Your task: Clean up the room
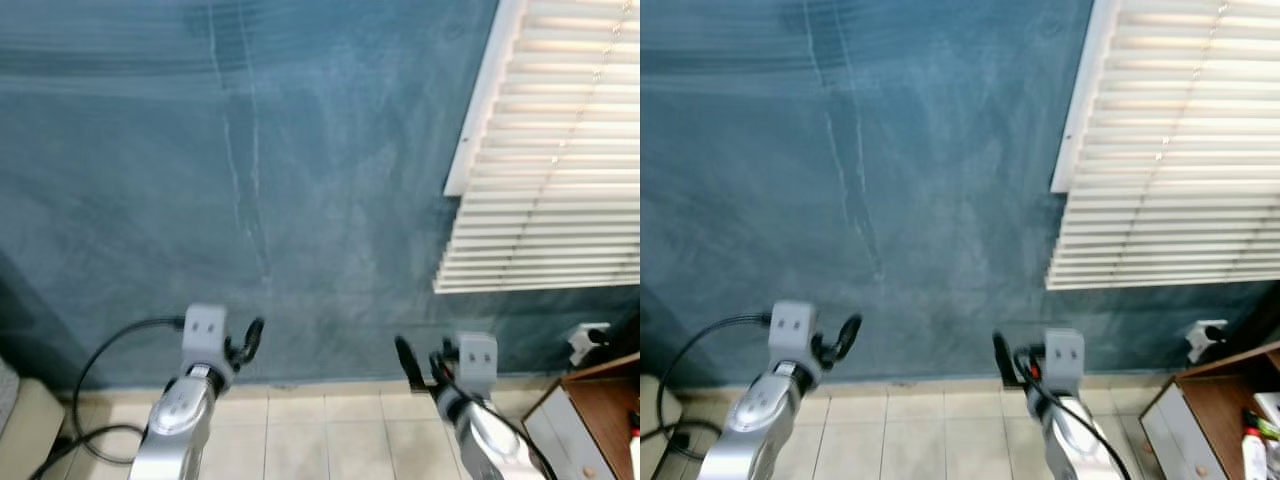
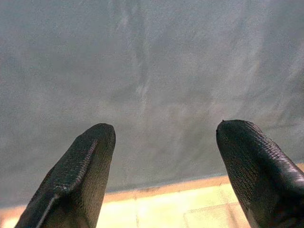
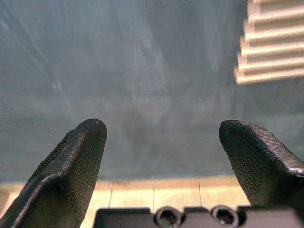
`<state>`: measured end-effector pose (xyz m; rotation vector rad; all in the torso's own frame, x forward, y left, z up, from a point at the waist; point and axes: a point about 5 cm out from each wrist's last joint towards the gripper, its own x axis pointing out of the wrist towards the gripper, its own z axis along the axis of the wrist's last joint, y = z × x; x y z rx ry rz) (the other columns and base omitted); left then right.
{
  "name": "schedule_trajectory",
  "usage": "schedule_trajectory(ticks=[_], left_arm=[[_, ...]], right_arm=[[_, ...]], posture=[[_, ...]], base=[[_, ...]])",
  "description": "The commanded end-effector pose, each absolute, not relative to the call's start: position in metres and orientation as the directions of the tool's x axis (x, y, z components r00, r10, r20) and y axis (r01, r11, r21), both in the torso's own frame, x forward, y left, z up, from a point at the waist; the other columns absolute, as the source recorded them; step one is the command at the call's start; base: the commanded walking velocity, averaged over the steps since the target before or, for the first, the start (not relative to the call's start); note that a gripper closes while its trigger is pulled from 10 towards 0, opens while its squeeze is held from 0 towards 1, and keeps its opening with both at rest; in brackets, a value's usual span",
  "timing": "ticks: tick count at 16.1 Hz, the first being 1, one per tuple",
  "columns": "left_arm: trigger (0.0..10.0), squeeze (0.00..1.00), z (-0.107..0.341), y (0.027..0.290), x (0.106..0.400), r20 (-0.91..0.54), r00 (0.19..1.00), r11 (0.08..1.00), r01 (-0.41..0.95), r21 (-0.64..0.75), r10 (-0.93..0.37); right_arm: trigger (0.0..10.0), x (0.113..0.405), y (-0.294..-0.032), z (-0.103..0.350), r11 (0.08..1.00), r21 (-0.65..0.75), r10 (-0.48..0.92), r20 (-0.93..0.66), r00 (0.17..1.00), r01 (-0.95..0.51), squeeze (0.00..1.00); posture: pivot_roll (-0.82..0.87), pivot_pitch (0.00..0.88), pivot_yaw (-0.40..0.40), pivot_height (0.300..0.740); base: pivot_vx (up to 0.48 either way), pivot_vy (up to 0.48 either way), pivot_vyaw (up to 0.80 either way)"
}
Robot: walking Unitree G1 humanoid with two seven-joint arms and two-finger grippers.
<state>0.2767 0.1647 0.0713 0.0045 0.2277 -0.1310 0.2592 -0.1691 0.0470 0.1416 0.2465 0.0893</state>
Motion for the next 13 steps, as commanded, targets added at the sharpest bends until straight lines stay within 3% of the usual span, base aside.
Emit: schedule_trajectory(ticks=[1, 6, 10, 13], left_arm=[[10.0, 0.00, 0.073, 0.166, 0.279, -0.224, 0.966, 0.991, 0.132, 0.016, -0.125], [10.0, 0.00, 0.070, 0.176, 0.271, -0.245, 0.966, 0.989, 0.108, 0.100, -0.081], [10.0, 0.00, 0.078, 0.169, 0.279, -0.207, 0.977, 0.990, 0.081, 0.117, -0.055], [10.0, 0.00, 0.078, 0.174, 0.279, -0.190, 0.982, 0.995, 0.029, 0.097, -0.010]], right_arm=[[10.0, 0.262, -0.170, 0.049, 0.987, 0.140, 0.114, -0.217, 0.970, -0.085, 0.00], [10.0, 0.254, -0.181, 0.038, 0.988, 0.152, 0.056, -0.239, 0.969, -0.020, 0.00], [10.0, 0.257, -0.180, 0.037, 0.986, 0.162, 0.063, -0.229, 0.971, -0.026, 0.00], [10.0, 0.262, -0.180, 0.038, 0.986, 0.160, 0.071, -0.223, 0.972, -0.035, 0.00]], posture=[[0.01, 0.006, -0.017, 0.740], [0.01, 0.003, -0.011, 0.740], [0.02, 0.009, -0.015, 0.740], [0.03, 0.011, -0.026, 0.740]], base=[[0.000, 0.000, 0.67], [0.000, 0.000, 0.61], [0.000, -0.436, 0.57], [0.000, 0.000, 0.55]])
